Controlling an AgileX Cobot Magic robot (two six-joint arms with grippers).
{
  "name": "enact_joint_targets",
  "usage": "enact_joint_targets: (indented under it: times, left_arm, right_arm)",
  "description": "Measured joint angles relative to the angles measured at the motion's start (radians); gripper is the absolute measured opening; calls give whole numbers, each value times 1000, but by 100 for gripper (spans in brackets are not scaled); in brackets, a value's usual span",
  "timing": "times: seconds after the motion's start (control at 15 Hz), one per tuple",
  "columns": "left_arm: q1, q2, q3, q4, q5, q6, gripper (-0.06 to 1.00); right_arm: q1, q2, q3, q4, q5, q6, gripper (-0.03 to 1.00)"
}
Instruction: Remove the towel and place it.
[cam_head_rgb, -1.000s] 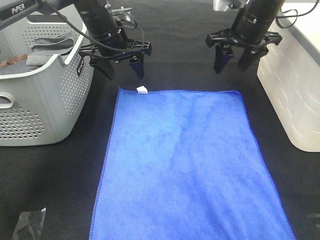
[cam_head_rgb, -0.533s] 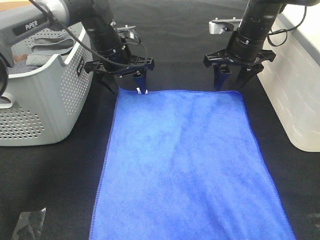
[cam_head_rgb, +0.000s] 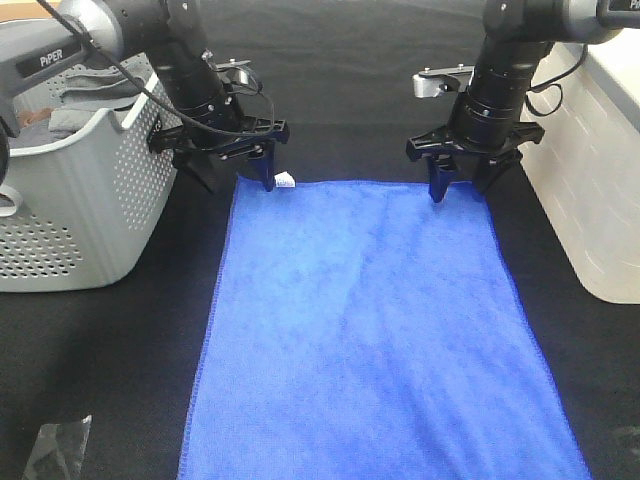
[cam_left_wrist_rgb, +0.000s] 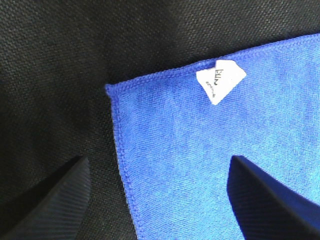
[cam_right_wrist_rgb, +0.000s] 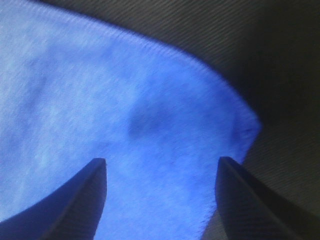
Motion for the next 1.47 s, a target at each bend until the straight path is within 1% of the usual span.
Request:
enact_joint_targets:
  times: [0.2,0.33,0.53,0.73,1.0,1.47]
  left_arm:
    - [0,12,0,2,0,5,73]
    - [0,18,0,2,-1,5,73]
    - [3,19,0,-5,-1,5,73]
    - [3,19,0,-8,-1,7,73]
    - [3,19,0,-9,-1,15,73]
    - [4,25,0,-19,-1,30,73]
  right_arm:
    - [-13,1,-3,-31,-22,18,64]
    - [-47,1,-9,-25,-32,33,64]
    - [-54,19,-11,-24,-44,33,64]
    - [-68,58,-11,-14,-46,32,64]
    - [-109,71,-15,-7,-62,32,64]
    - [-116,87,-27,37,-70,31,64]
